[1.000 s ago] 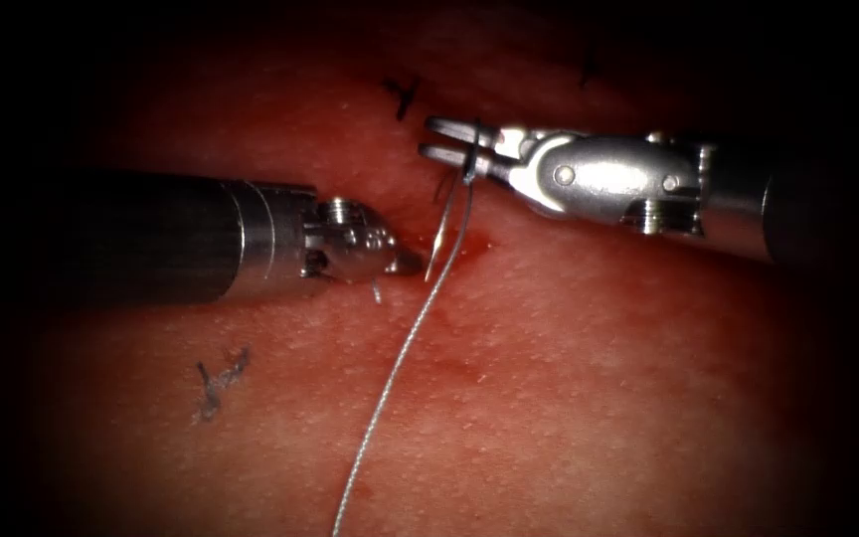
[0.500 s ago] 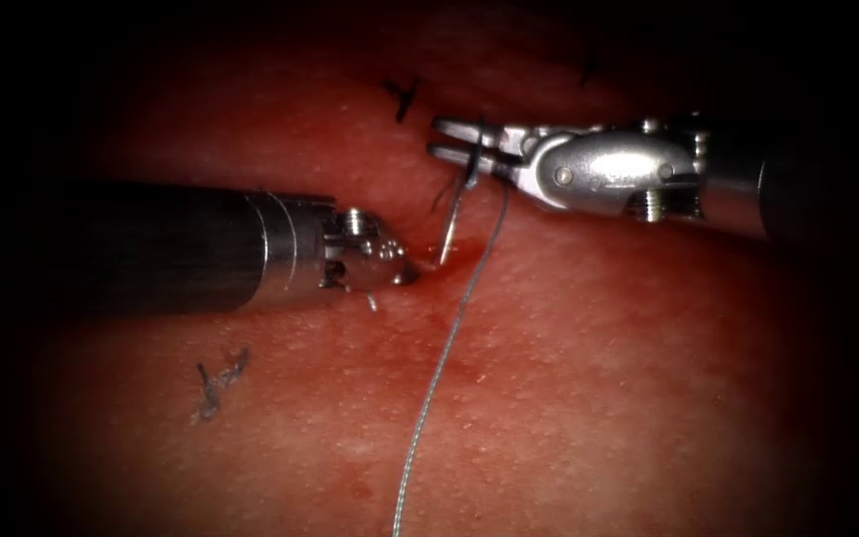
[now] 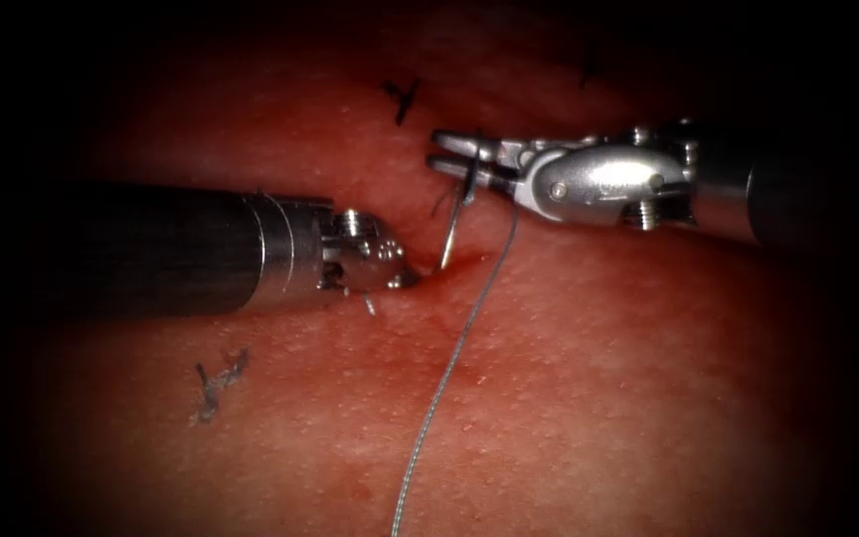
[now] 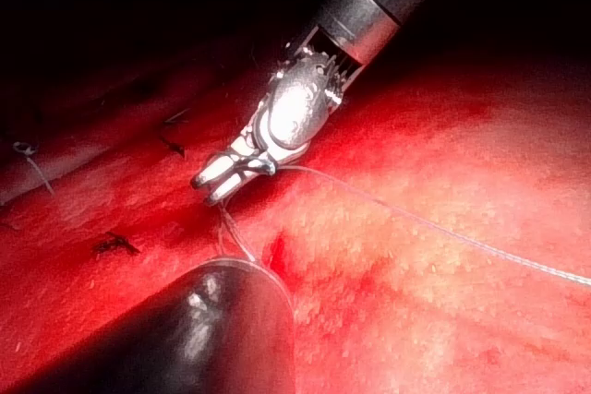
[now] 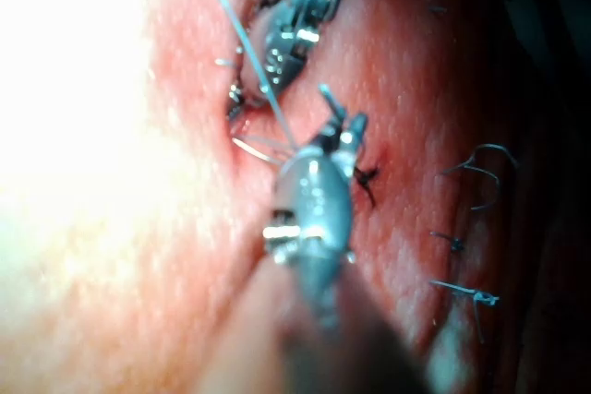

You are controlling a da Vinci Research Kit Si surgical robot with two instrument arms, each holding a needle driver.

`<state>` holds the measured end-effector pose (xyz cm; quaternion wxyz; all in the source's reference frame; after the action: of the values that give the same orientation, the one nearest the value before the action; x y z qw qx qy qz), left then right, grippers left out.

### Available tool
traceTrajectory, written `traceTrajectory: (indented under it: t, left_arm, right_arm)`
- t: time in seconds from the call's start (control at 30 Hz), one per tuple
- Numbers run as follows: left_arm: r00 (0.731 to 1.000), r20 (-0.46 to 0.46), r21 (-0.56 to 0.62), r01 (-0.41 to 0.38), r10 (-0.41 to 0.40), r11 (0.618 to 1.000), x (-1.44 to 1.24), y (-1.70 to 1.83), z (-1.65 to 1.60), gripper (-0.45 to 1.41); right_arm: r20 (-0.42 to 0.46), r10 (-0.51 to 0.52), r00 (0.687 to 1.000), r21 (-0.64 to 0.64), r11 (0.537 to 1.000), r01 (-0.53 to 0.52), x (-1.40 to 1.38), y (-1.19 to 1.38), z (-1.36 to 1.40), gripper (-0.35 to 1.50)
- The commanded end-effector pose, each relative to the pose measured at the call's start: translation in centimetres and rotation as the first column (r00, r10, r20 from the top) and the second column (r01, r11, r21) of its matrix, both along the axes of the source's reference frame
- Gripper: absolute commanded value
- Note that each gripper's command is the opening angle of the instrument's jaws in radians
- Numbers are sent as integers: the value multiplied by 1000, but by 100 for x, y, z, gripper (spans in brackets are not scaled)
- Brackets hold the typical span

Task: Wound Closure

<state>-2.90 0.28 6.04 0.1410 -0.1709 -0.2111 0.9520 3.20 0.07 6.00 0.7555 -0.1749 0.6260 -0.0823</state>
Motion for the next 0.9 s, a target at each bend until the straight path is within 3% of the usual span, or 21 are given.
traceTrajectory:
  t: [0.03, 0.4, 0.6, 0.9]
  left_arm:
    - [1000, 1, -3, 2, -2, 1000, -7, 6, 2, -3]
    - [1000, 16, 15, -3, 3, 1000, -11, 9, -19, 17]
    - [999, 28, -6, 15, -15, 1000, -8, 22, -30, 14]
    - [996, 59, -45, 64, -61, 997, -13, 14, -64, 0]
  right_arm:
    - [-2, -1, 1000, -8, 1000, 1, 8, 4, 6, -35]
    - [-2, -2, 1000, -30, 1000, 2, 13, -11, 21, -35]
    - [7, -41, 999, -41, 998, 42, 13, -28, 22, -35]
    - [11, -64, 998, 1, 998, 64, 4, -21, 22, -35]
